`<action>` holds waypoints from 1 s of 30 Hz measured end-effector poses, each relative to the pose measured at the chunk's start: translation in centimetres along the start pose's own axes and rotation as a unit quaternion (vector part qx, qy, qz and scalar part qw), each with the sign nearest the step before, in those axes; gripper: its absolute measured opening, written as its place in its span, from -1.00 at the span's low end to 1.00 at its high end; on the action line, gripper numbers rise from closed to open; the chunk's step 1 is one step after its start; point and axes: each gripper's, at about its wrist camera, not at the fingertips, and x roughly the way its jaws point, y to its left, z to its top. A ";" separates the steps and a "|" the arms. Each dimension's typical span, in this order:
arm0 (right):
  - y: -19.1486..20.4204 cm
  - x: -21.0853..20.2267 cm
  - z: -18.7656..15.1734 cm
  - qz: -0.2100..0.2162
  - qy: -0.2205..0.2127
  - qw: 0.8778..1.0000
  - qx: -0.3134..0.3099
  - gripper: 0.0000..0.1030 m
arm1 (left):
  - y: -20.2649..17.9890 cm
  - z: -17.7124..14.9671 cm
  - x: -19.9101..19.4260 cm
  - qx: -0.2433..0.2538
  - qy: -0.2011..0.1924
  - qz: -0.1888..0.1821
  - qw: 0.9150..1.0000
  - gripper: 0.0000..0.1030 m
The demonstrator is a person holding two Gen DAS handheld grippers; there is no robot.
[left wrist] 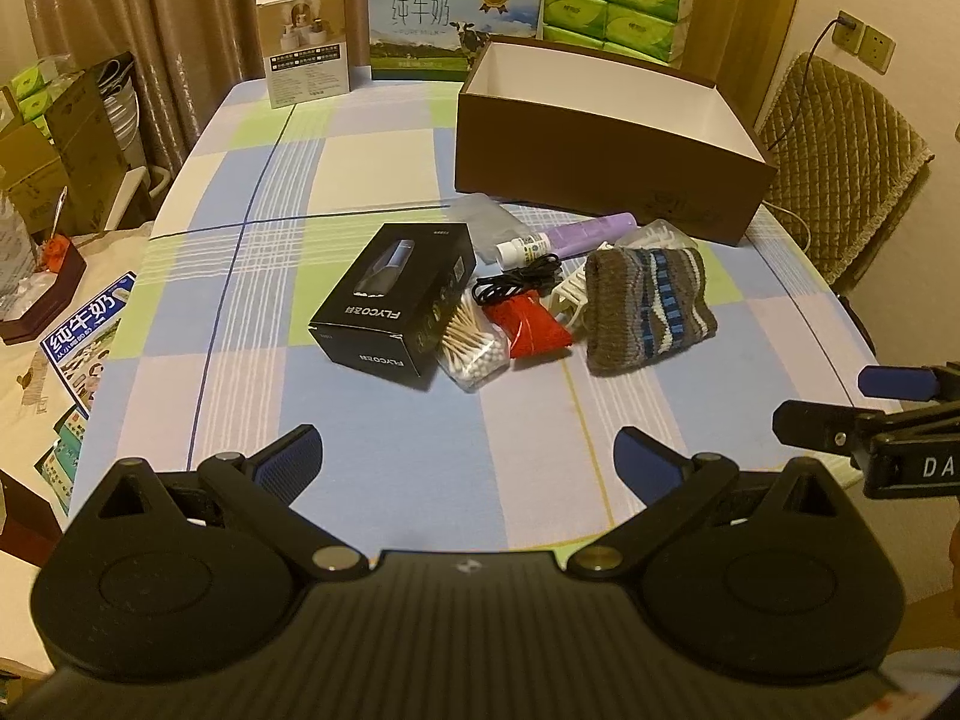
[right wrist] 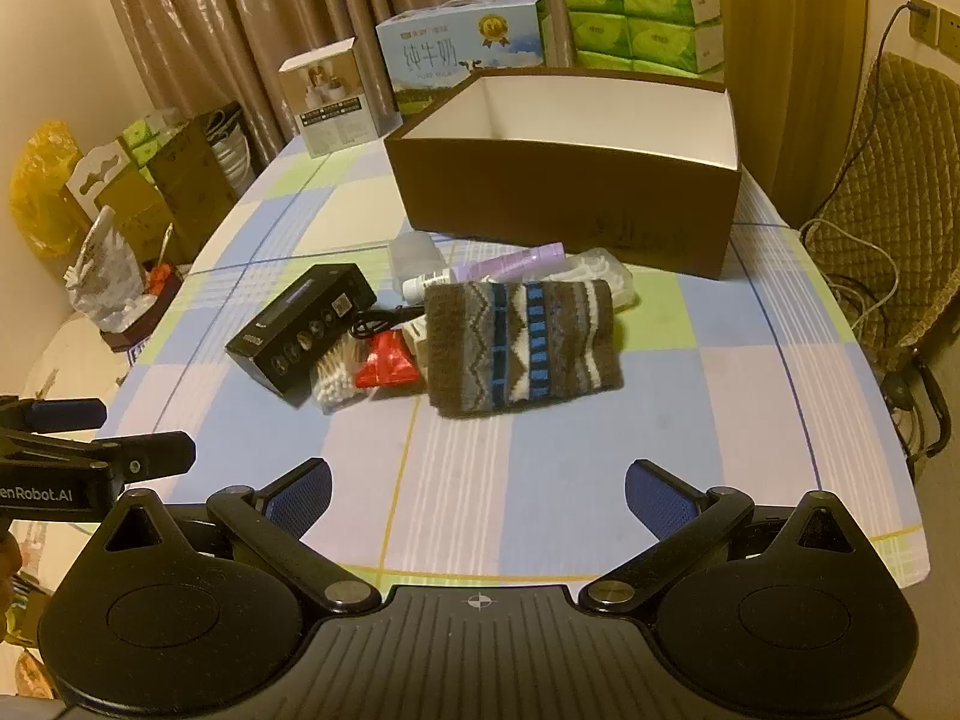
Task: Organize objects
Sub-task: 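Move the right gripper toward the grey-blue knitted sock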
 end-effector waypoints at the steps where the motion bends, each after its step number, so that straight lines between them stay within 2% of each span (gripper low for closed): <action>1: -0.1 0.0 0.0 0.001 0.000 1.000 0.000 0.97 | -0.1 0.1 0.0 0.000 0.000 0.001 1.000 0.98; 30: -2.4 1.7 2.7 0.032 0.001 0.999 -0.013 0.97 | -1.0 1.6 1.1 -0.027 0.000 0.027 0.999 0.98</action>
